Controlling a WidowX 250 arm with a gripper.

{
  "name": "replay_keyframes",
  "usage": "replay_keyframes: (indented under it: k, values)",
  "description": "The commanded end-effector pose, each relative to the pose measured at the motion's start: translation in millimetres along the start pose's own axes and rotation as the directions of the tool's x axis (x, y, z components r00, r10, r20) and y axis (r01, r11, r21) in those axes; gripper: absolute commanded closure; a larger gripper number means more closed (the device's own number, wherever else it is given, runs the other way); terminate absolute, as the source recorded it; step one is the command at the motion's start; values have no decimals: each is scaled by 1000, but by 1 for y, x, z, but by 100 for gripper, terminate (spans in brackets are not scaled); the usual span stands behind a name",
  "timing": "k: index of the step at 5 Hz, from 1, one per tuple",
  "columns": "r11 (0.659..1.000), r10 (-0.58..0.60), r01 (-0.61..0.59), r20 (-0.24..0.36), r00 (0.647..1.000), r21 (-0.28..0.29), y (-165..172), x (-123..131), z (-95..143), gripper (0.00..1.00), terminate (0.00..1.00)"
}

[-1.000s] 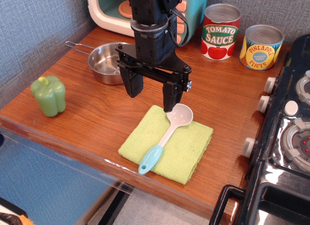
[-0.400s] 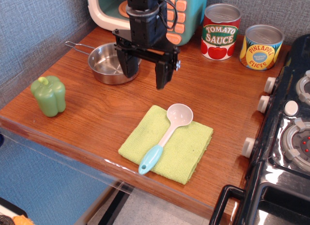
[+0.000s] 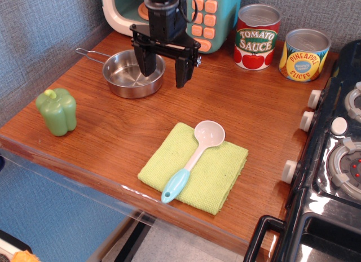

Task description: Put the pot in between the cans and the spoon.

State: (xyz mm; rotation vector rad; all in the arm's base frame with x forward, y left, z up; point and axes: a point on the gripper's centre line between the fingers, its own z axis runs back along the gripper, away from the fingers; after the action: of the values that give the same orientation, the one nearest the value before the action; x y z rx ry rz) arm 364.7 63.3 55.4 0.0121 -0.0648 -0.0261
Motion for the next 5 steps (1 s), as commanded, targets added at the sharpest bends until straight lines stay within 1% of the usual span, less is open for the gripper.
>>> replay_keyframes:
  k: [1, 2, 3, 5]
  values:
    - [999, 14, -13, -21, 1000, 34, 14, 23, -18, 0, 0]
    - [999, 18, -16, -58, 998, 36, 19, 27, -31, 0, 0]
    - [1000, 22, -21, -57, 998, 22, 20, 25, -36, 100, 0]
    - [1000, 0, 0, -45, 999, 0, 14, 18, -25, 100, 0]
